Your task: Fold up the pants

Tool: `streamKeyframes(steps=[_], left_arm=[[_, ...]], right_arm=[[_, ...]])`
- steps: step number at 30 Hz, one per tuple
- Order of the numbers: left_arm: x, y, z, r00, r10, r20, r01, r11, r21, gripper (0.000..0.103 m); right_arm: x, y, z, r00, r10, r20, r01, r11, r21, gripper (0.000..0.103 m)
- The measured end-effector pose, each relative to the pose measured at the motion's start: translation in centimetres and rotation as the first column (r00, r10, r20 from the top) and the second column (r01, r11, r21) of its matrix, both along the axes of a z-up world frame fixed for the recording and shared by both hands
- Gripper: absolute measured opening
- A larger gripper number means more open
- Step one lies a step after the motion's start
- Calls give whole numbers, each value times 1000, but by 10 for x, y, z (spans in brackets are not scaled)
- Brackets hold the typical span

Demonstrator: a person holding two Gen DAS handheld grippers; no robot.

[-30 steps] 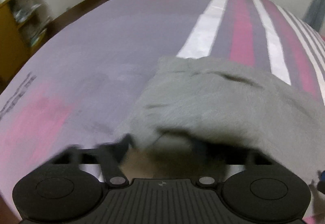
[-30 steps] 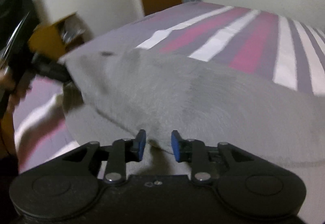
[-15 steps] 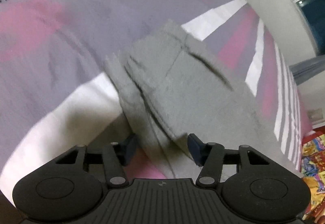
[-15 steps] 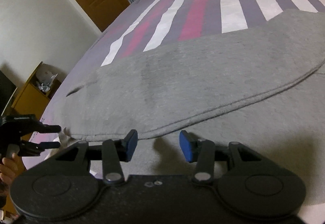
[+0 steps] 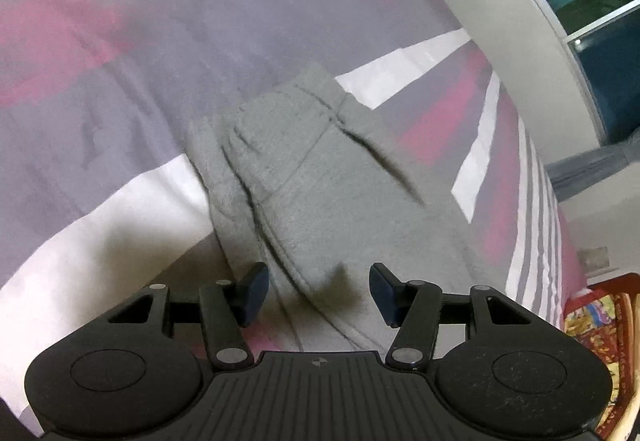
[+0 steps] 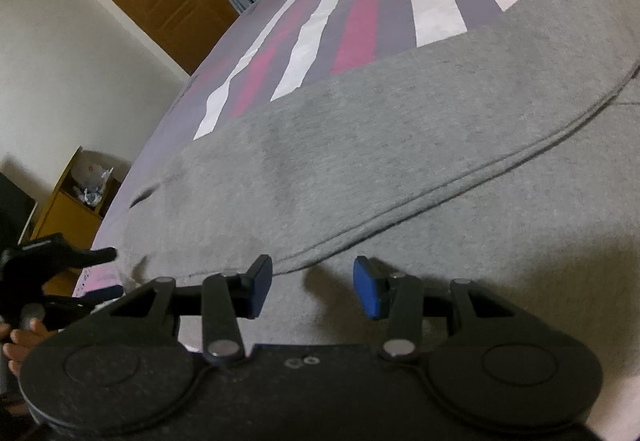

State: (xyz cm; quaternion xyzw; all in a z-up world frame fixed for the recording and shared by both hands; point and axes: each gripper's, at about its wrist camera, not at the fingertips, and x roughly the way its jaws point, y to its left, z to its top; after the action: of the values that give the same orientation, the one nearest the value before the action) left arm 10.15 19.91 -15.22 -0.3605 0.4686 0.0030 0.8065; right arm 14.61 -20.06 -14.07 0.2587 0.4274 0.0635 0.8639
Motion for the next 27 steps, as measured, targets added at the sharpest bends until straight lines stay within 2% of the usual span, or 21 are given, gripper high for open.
streamKeyframes(steps=[3,5,6,8,11,14,18,19,20,22,27], left_arm=[[3,-3,-3,1000,-12,3,12,999,-50,56],[9,-13,-10,1000,-30,-9,29,998,-57,55],[13,-17,-14,999,-33,-16,32,998,-57,41],[19,-21,-27,998,-29,-50,26,998,-60,28],[21,-20,-36,998,-3,-68,-3,997,-82,28],[23,-18,-35,999,20,-35,-23,997,-68,28],[32,-16,-31,999,30,-14,-31,998,-47,28],[35,-17,-31,999,29,-18,-30,999,-38,28],[36,-16,-32,999,32,-22,-32,999,-35,20],[39,-13,-30,999,30,-28,-31,999,-38,17],[33,2,-5,999,-22,32,23,1000,-15,15]], right_arm=[[0,0,-1,1000,-8,-6,8,1000,9,46],[0,1,-1,1000,-12,-5,12,1000,10,46],[-1,1,0,1000,-11,-5,11,1000,10,46],[-1,2,0,1000,-12,-6,12,1000,11,46],[-2,0,0,1000,-17,-7,17,1000,18,46],[3,-3,-3,999,-37,-9,37,999,40,45],[19,-19,-14,984,-174,-21,175,974,144,43],[23,-21,-18,980,-197,-33,200,965,171,33],[27,-22,-21,977,-209,-45,214,958,191,7],[26,-16,-16,978,-207,-36,210,959,188,5],[-7,7,35,991,-83,108,67,987,145,5]])
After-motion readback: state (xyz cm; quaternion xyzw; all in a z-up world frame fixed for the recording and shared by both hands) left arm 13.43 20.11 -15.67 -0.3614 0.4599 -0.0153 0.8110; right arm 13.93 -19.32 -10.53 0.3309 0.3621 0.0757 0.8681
